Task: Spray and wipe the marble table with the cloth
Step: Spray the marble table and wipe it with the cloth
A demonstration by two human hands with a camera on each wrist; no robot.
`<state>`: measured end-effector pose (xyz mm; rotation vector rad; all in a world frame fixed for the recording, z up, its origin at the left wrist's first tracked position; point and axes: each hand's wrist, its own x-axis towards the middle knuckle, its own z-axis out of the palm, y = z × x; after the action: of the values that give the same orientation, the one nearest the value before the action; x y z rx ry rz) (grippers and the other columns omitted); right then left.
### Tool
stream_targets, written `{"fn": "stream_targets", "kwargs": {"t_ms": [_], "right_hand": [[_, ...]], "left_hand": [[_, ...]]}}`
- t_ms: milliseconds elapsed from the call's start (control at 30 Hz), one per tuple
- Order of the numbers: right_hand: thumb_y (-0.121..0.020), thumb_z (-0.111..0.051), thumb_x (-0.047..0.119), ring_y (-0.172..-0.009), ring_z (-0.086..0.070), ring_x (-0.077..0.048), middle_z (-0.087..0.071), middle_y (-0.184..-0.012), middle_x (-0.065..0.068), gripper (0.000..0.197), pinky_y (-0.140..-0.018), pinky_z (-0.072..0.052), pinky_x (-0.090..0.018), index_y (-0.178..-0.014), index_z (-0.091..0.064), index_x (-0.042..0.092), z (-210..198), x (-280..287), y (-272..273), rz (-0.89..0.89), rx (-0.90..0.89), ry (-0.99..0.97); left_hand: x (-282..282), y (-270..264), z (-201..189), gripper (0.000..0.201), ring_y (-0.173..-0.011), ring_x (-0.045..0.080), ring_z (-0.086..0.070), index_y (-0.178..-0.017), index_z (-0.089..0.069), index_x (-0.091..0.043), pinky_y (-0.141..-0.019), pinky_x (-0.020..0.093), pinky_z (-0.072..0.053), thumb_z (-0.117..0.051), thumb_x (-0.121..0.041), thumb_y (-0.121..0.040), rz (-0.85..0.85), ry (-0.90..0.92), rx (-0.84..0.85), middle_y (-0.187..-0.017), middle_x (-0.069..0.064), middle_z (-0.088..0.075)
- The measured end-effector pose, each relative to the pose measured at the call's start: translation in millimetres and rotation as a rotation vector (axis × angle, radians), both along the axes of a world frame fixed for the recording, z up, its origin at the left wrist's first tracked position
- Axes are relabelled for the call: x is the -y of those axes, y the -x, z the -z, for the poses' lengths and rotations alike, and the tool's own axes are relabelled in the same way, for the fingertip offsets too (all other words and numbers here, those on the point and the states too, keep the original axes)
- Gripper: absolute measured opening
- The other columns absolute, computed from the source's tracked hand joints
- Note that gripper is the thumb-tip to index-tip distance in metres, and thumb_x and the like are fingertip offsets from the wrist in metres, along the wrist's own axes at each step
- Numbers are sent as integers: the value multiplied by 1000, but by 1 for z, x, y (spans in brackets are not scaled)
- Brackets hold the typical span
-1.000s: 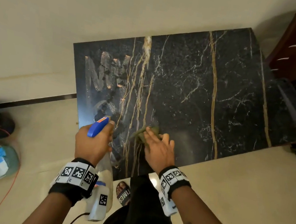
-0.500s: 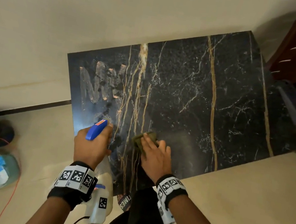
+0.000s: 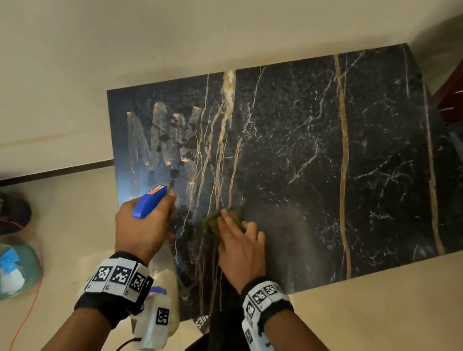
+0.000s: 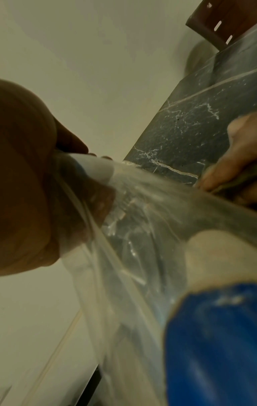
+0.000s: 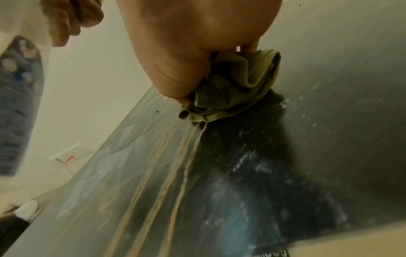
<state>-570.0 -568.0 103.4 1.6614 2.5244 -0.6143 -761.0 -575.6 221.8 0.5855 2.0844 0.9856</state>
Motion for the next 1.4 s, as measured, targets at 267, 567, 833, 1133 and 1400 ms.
{"fn": "stream_targets", "kwargs": {"t_ms": [267, 567, 833, 1133, 1400], "right_hand": [[-93, -59, 29, -111, -42, -25, -30, -162, 18, 57, -84, -35, -37, -148, -45, 30, -4, -27, 7, 221, 12, 15], [-94, -57, 33, -110, -43, -23, -29, -161, 23, 55, -85, -38, -38, -148, -46, 35, 1, -54, -9, 151, 9, -7], [-91, -60, 32, -113, -44, -26, -28, -161, 23, 57, -81, -34, -38, -147, -47, 36, 2, -32, 36, 84, -30, -29], [-93, -60, 33, -108, -39, -21, -31, -158, 27, 55, -82, -30, -35, -146, -48, 37, 3, -87, 21, 358, 15, -35], [-93, -56, 32, -110, -42, -23, -30, -159, 27, 50, -81, -31, -34, -143, -50, 40, -2, -64, 53, -53, -33, 20]], "left_hand": [[-15, 6, 6, 34, -50, 18, -61, -69, -67, -5, -49, 30, -56, -71, -27, -95, -44, -50, 57, -62, 8, -64], [-23, 15, 7, 33, -57, 20, -65, -71, -70, -6, -54, 35, -61, -71, -28, -95, -58, -39, 62, -64, 10, -66], [-23, 27, 6, 32, -59, 26, -63, -74, -72, -4, -57, 41, -61, -73, -28, -95, -133, -42, 101, -64, 8, -65], [-32, 39, 2, 34, -52, 22, -61, -69, -68, -5, -45, 28, -52, -70, -27, -96, -155, -69, 100, -60, 3, -62], [-51, 37, 3, 35, -56, 29, -62, -72, -70, -2, -60, 48, -60, -72, -29, -94, -150, -63, 134, -62, 8, -62]]}}
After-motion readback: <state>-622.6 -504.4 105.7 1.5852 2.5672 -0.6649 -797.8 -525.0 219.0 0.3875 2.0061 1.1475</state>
